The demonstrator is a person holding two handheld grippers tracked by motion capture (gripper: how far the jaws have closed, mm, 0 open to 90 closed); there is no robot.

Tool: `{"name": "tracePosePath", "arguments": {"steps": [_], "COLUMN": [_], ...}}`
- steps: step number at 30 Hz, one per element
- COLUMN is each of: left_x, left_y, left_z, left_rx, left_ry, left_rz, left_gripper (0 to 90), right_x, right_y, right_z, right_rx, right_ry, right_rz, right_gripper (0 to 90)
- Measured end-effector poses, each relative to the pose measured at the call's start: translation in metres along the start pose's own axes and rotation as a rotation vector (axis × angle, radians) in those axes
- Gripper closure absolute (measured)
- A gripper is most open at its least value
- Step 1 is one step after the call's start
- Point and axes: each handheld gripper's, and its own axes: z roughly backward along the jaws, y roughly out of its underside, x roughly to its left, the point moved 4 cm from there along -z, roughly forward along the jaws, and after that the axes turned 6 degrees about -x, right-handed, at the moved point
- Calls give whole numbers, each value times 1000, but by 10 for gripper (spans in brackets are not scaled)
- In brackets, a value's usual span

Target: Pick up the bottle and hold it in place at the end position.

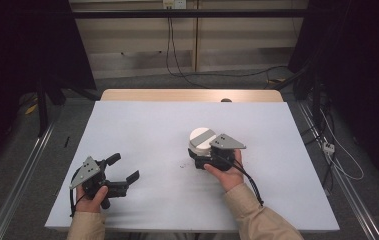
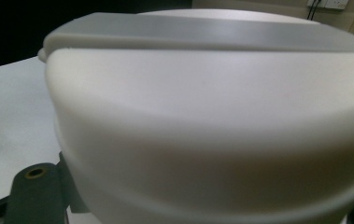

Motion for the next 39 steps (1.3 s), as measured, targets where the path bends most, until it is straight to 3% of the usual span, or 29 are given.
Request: {"name": "tracePosePath", "arguments": {"steps": [39], "left_x": [0], "left_y": [1], "left_z": [0], "left_rx": [4], "left_ry": [6], "left_rz": [2], "left_gripper": [31], "right_x": [1], "right_y": [-9], "right_z": [-26], "right_rx": [-5], "right_ry": [-40], "right_rz": [11], "right_gripper": [185]}}
